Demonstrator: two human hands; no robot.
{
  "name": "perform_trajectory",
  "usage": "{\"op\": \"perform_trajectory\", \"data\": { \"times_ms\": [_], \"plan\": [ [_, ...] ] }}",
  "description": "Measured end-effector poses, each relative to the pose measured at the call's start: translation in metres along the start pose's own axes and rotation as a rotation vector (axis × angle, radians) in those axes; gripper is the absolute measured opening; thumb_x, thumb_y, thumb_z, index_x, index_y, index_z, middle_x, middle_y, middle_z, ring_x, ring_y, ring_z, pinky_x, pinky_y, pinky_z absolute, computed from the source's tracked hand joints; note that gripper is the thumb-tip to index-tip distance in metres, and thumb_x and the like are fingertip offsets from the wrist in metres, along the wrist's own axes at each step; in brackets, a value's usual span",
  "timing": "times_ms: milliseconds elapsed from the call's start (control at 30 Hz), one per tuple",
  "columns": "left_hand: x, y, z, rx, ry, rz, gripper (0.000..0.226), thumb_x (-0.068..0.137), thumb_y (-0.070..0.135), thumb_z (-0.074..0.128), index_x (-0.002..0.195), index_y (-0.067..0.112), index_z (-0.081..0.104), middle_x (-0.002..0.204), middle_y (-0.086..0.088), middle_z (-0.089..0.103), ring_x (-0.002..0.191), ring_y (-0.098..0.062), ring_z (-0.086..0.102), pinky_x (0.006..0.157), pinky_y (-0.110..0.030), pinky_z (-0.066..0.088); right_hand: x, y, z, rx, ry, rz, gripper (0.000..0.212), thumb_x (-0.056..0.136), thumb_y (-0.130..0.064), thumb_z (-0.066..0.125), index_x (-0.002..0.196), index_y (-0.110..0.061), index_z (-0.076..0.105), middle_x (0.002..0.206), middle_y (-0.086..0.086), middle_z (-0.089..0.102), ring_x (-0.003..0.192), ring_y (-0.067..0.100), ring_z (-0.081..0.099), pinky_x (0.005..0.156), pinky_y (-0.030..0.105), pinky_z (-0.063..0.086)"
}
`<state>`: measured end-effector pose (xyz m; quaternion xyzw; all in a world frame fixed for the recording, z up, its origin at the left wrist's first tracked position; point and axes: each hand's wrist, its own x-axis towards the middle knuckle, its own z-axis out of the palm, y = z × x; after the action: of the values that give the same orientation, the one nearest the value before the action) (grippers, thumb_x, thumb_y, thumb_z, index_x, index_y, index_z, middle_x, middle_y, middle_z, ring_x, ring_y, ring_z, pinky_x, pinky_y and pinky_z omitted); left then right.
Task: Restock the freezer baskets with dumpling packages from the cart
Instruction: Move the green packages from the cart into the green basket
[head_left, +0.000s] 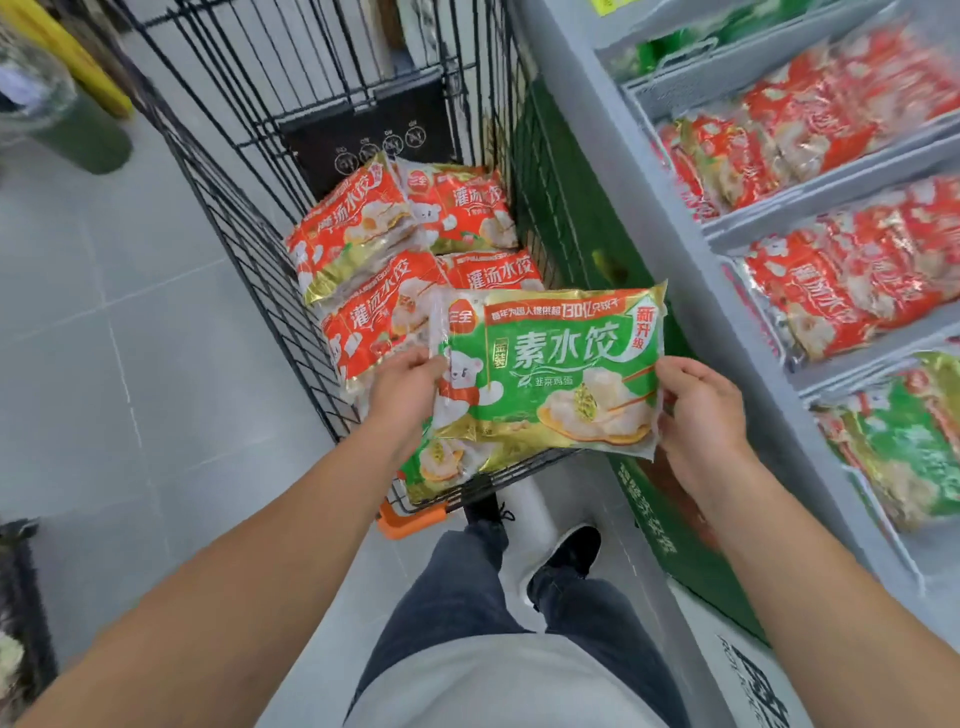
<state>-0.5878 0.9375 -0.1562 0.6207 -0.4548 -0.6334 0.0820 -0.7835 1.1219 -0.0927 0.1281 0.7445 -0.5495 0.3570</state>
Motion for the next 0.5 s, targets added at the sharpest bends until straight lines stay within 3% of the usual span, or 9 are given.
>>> {"op": "perform_trajectory", "data": {
  "times_ms": [100,200,267,333,500],
  "plan": [
    [-0.021,0.027,0.043,0.055,-0.122,0.061,0.014,0.089,0.019,0.067,0.075,0.018,0.064,0.082,-0.009,0.063,0.063,-0.020,0.052,0.064,-0.034,0.043,-0.014,-0.015,-0.050,0.198,0.105,0.020,0.015,0.095,-0.003,0.054,0.086,-0.008,0.066,0.090,0.012,0.073,0.083,0.025,0.072,0.075,0.042,0.059],
    [-0.044,0.047,0.090,0.136,-0.221,0.148,0.021,0.088,0.018,0.068,0.069,0.020,0.059,0.071,-0.007,0.059,0.055,-0.017,0.047,0.054,-0.028,0.038,-0.025,-0.020,-0.103,0.358,0.188,0.004,0.018,0.097,-0.001,0.052,0.081,-0.005,0.061,0.076,0.007,0.072,0.073,0.020,0.069,0.070,0.036,0.057],
    [-0.061,0.055,0.126,0.196,-0.296,0.198,0.021,0.085,0.019,0.068,0.066,0.019,0.059,0.076,-0.015,0.066,0.062,-0.025,0.060,0.060,-0.035,0.049,-0.031,-0.021,-0.142,0.429,0.232,-0.004,0.020,0.097,-0.003,0.053,0.079,-0.007,0.062,0.068,0.002,0.073,0.065,0.015,0.070,0.070,0.038,0.056],
    [-0.074,0.060,0.155,0.221,-0.345,0.239,0.021,0.086,0.015,0.066,0.065,0.018,0.061,0.080,-0.017,0.069,0.070,-0.029,0.066,0.063,-0.038,0.051,-0.034,-0.018,-0.169,0.461,0.262,-0.011,0.019,0.095,-0.003,0.055,0.079,-0.007,0.065,0.076,0.005,0.075,0.062,0.013,0.070,0.066,0.036,0.057],
    [-0.119,0.054,0.245,0.338,-0.433,0.315,0.017,0.090,0.011,0.066,0.073,0.011,0.067,0.075,-0.008,0.072,0.075,-0.025,0.069,0.069,-0.037,0.055,-0.035,0.000,-0.263,0.473,0.410,-0.044,0.023,0.094,0.003,0.051,0.077,-0.007,0.064,0.079,0.004,0.069,0.056,0.008,0.066,0.048,0.020,0.051]
  ]
}}
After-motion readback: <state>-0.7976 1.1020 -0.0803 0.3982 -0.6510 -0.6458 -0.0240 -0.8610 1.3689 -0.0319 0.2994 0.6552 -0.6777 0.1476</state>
